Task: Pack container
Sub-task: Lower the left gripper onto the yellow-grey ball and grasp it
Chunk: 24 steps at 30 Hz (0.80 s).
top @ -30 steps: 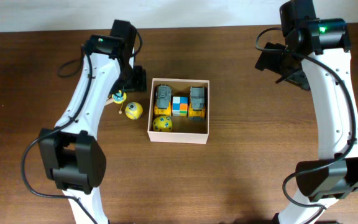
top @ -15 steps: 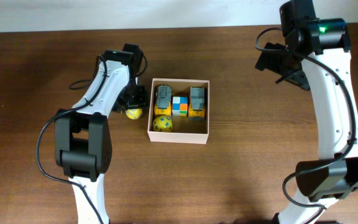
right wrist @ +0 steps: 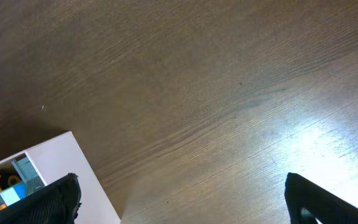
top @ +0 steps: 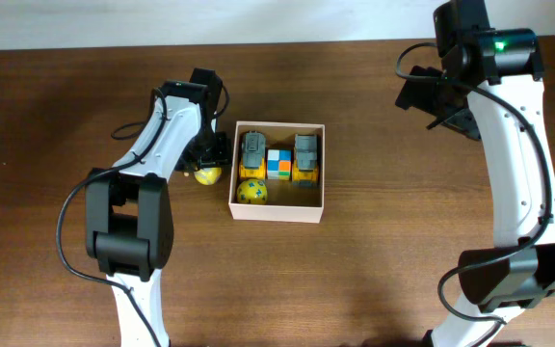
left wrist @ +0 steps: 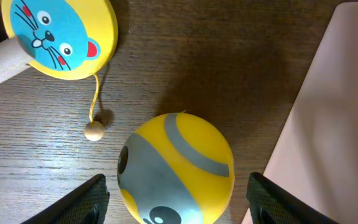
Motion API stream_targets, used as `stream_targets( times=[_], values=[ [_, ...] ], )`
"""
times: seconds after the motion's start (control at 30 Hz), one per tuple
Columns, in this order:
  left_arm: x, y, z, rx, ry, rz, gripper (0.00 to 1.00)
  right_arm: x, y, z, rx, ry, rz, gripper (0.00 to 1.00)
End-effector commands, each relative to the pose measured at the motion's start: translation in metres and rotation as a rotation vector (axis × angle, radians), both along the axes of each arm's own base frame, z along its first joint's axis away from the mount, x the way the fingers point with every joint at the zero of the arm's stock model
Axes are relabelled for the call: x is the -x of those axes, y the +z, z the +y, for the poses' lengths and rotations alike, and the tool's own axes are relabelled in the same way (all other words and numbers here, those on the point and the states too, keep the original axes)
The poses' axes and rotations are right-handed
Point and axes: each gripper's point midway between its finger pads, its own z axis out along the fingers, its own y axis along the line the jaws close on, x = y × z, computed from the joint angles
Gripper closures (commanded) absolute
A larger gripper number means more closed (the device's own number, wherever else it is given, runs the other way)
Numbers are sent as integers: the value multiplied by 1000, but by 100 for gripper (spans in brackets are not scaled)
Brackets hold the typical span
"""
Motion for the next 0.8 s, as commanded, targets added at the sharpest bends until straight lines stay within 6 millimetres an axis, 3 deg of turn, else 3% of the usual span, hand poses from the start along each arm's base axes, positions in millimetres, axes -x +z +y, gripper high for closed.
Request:
stream_targets(
  times=[0.0,0.27,0.57,0.77],
  values=[
    [2,-6,0,12,-13,19,28,0,5,-3,-2,-18,-16,1],
    [7,-11,1,12,-13,34,32,0,5,-3,-2,-18,-16,1],
    [16,-32,3,9,-12,48,33,0,5,-3,-2,-18,-15,1],
    [14,-32,2,11,-12,39,46,0,5,-3,-2,-18,-15,1]
  ],
)
